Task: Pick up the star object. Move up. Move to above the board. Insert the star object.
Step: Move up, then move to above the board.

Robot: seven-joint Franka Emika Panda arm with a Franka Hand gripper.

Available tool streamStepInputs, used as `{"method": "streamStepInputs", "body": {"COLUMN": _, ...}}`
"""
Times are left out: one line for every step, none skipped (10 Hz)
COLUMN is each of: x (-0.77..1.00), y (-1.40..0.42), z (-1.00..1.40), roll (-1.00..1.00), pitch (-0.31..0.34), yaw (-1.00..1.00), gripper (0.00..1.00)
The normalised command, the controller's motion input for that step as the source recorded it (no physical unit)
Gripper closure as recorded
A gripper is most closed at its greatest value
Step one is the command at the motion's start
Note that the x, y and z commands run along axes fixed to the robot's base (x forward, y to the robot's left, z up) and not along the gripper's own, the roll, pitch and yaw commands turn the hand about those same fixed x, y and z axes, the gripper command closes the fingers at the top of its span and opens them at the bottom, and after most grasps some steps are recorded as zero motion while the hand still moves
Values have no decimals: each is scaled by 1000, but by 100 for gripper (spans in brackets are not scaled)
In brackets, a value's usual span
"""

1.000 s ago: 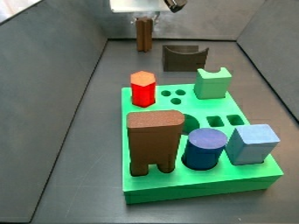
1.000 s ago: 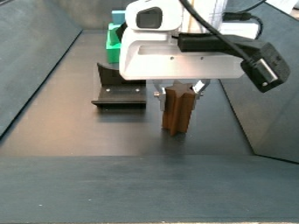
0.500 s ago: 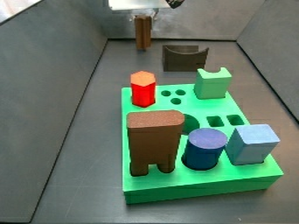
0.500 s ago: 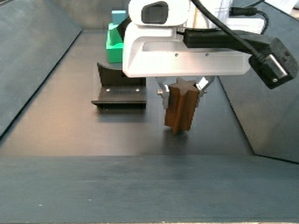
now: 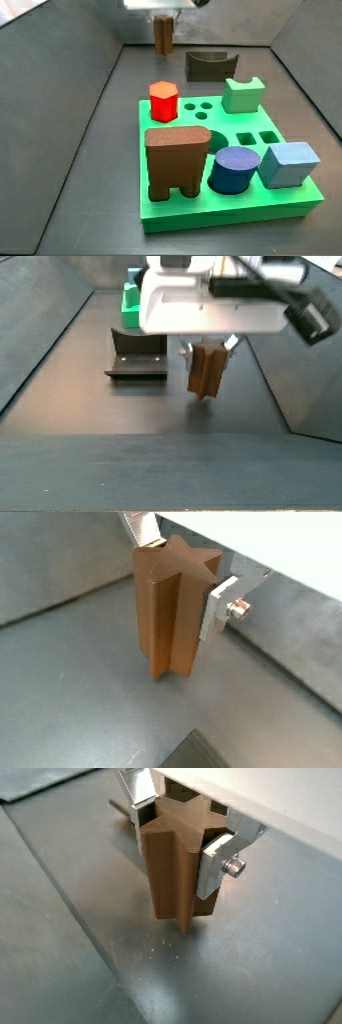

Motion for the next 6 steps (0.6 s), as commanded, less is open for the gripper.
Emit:
{"method": "streamStepInputs", "body": {"x": -16, "y": 22, "z": 539, "roll": 35, "pitch": 46, "yaw": -13, "gripper": 100}}
{"method": "streamStepInputs", "body": {"x": -15, "y": 12, "z": 383, "roll": 49, "pitch": 55, "yaw": -16, "gripper": 100}}
{"method": "streamStepInputs", "body": {"x": -16, "y": 9, "z": 225, "roll": 64, "pitch": 63, "yaw": -16, "gripper": 100}}
{"method": "streamStepInputs", "body": {"x": 220, "y": -95, "z": 1000, "roll": 65, "pitch": 47, "yaw": 99, "gripper": 100}}
{"method": "streamStepInputs", "body": {"x": 219, "y": -99, "z": 1000, "roll": 65, "pitch": 68, "yaw": 99, "gripper": 100}}
{"method": "streamStepInputs", "body": {"x": 200, "y": -90, "z": 1000, "roll": 69, "pitch": 105, "yaw": 87, "gripper": 100}}
